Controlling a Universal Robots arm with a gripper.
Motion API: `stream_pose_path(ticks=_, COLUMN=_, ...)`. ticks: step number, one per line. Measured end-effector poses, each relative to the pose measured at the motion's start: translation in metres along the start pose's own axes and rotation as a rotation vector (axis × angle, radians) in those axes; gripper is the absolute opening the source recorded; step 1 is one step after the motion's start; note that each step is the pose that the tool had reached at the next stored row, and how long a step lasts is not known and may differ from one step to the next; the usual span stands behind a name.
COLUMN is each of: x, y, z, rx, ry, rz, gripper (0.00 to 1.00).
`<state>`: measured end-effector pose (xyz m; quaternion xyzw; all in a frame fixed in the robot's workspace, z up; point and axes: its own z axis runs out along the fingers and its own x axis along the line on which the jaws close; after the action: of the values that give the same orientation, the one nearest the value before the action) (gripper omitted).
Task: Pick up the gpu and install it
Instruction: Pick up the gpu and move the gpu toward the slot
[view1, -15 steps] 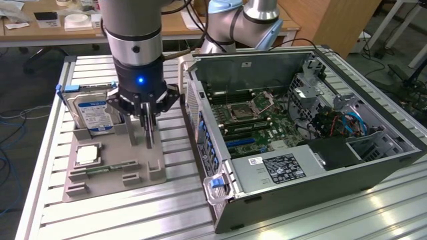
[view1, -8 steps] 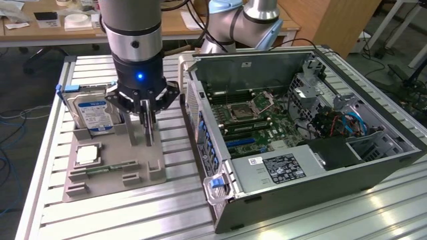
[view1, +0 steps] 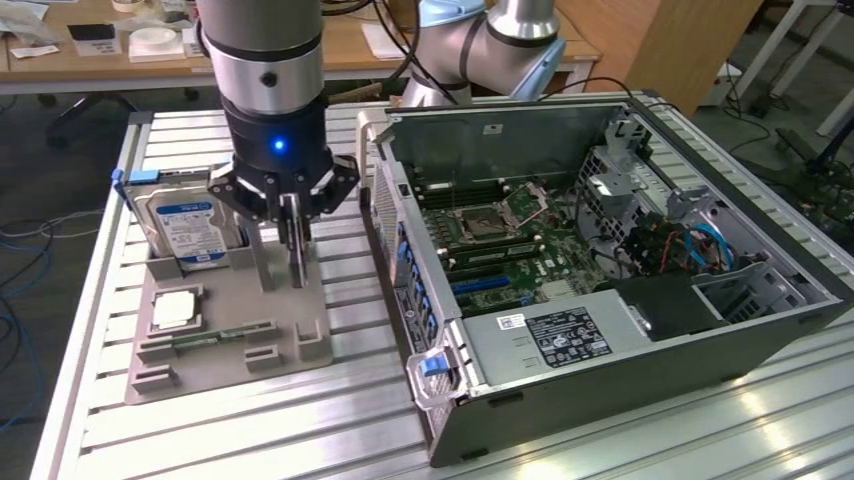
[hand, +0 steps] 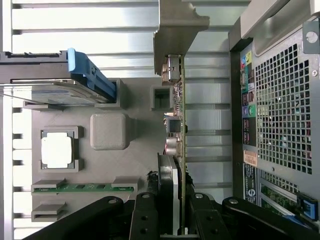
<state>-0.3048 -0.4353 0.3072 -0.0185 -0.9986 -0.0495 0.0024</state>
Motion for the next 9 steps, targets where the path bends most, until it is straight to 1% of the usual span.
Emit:
stream_pose_path(ticks=5, x=0.0, y=0.0007, z=-0.0069, rx=-0.0007, ry=0.0002, rz=0.0, gripper=0.28)
stream_pose_path(ticks=9, x=0.0, y=0.0015, z=-0.0146, rx=-0.0022, ry=0.0006, rz=0.0, gripper=0.28)
